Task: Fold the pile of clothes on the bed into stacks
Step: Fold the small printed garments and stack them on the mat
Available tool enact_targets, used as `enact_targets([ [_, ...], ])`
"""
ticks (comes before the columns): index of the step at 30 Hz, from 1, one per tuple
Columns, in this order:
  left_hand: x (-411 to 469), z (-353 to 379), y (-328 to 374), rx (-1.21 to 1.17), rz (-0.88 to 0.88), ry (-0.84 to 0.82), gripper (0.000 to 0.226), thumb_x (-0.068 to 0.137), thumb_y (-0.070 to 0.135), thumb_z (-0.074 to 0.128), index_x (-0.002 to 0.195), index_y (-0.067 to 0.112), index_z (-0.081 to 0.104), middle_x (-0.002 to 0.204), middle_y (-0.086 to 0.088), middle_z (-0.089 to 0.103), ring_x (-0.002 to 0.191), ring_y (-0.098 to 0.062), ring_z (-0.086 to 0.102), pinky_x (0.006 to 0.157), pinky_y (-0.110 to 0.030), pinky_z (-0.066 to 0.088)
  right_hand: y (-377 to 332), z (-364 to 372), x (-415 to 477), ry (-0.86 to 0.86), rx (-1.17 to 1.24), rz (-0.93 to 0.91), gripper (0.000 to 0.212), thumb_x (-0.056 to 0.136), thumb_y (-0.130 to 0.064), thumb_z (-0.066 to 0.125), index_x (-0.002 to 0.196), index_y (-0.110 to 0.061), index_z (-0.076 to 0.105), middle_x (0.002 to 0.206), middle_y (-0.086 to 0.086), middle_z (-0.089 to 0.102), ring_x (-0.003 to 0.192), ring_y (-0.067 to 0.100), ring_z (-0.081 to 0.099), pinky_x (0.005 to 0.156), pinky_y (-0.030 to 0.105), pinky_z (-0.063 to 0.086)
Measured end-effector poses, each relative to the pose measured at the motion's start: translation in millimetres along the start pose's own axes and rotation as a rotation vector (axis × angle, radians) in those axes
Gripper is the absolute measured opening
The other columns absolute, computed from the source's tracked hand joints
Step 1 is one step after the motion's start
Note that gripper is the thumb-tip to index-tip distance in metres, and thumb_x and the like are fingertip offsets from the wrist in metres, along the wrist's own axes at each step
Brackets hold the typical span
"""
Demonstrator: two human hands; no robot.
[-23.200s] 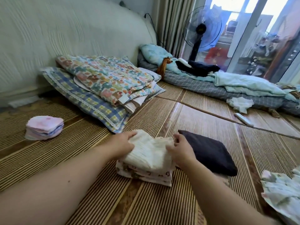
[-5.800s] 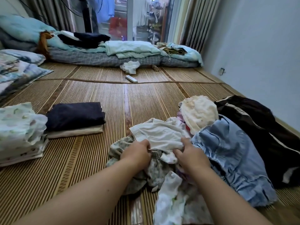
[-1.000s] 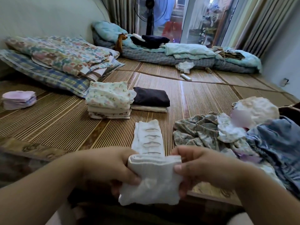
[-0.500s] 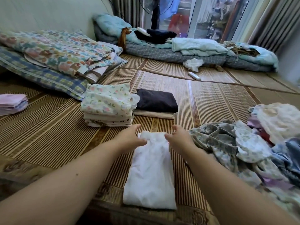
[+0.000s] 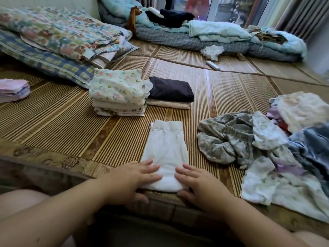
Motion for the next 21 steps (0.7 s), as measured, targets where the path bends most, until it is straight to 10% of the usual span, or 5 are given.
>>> enact_targets([
  [5, -11, -5, -4, -0.243, -0.085, 0.175, 0.063, 0.086, 0.045, 0.066, 0.143, 0.042, 0.04, 0.15, 0.029, 0.026, 0.137, 0.016, 0.006, 0.116, -0.019, 0.012, -20, -15, -5, 0.261, -0.041, -0.003, 0.029, 0.089, -0.022, 0.06, 0.116, -0.019, 0.07, 0.132, -0.002, 0.062, 0.132, 0.017, 0.049, 0.111, 0.028, 0.029],
  [11, -28, -21, 2, -0.154, -0.128, 0.454, 0.031, 0.084, 0.022, 0.062, 0.113, 0.029, 0.069, 0.118, 0.014, 0.067, 0.119, 0.0, 0.054, 0.098, -0.022, 0.044, -25, -35, -16, 0.251, 0.176, 0.135, 0.026, 0.091, -0.029, 0.05, 0.102, -0.019, 0.071, 0.097, -0.003, 0.07, 0.091, 0.012, 0.064, 0.078, 0.031, 0.051],
  [15, -39, -53, 7, -0.495, -0.143, 0.605, 0.012, 0.076, 0.029, 0.055, 0.08, 0.032, 0.066, 0.071, 0.013, 0.064, 0.064, -0.009, 0.061, 0.051, -0.023, 0.049, -23, -56, -23, 0.238, 0.482, 0.224, 0.02, 0.089, -0.024, 0.051, 0.074, -0.03, 0.064, 0.062, -0.013, 0.061, 0.054, 0.002, 0.053, 0.048, 0.019, 0.041],
  [21, 7, -109, -23, -0.806, -0.336, 0.813, 0.018, 0.087, 0.028, 0.056, 0.102, 0.037, 0.062, 0.087, 0.007, 0.066, 0.076, -0.011, 0.062, 0.061, -0.026, 0.054, 17, -106, 24, 0.427, 0.727, 0.378, 0.019, 0.097, -0.023, 0.048, 0.085, -0.021, 0.063, 0.078, -0.002, 0.062, 0.065, 0.008, 0.055, 0.059, 0.028, 0.048],
])
Point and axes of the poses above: each hand's wrist, its own x-axis towards the middle knuckle, its own z-axis out of the palm, y = z × x, the point moved 7 cm from there along x, towards the middle knuckle
